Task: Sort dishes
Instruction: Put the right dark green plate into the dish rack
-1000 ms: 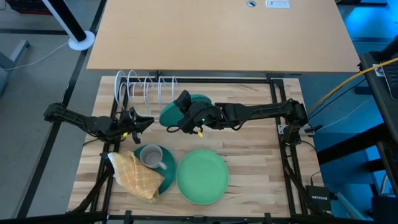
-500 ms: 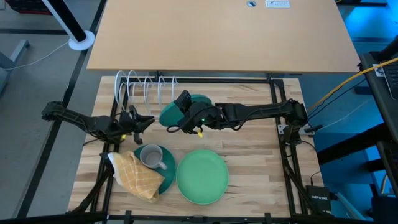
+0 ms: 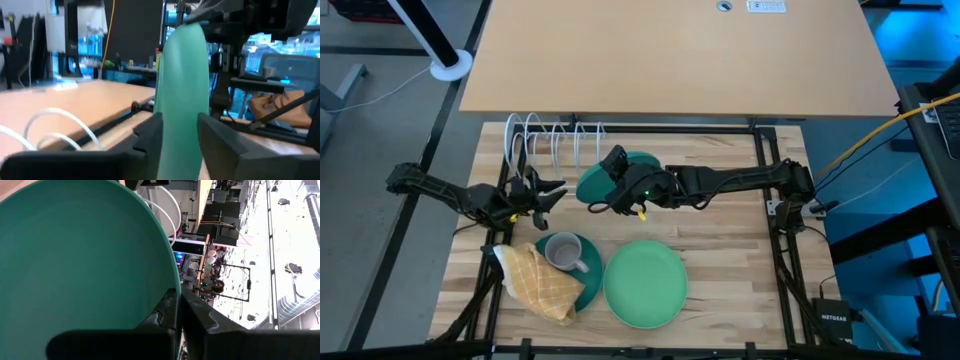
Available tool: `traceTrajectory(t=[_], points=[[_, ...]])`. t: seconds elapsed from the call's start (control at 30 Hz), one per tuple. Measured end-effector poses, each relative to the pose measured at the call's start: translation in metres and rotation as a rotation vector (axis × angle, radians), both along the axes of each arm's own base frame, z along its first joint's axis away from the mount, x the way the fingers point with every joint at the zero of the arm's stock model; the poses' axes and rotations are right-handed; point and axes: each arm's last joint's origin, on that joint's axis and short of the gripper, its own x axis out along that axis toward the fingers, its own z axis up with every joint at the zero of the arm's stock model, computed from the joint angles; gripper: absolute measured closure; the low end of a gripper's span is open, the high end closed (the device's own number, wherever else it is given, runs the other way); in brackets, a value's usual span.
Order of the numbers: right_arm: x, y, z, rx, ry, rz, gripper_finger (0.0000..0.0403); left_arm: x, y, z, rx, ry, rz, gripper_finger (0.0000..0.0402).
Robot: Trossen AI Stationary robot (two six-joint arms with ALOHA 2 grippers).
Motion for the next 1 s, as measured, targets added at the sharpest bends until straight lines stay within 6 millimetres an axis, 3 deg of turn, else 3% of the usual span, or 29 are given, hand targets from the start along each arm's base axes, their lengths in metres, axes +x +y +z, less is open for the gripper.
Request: traceTrajectory(t=[0.17, 0.3, 1.0], points=[[0.0, 0.0, 0.0, 0.0, 0.0, 0.0, 0.039, 0.005, -0.002, -0.005, 0.008, 0.046, -0.009, 0.0216], [0.0, 0.0, 0.0, 0.0, 0.0, 0.0, 0.0392, 0.011, -0.004, -0.011, 0.022, 0.102, -0.017, 0.0191], [0.0, 0.001, 0.0, 0.058, -0.03, 0.006, 0.039, 0.036, -0.002, -0.012, 0.047, 0.105, 0.046, 0.019]])
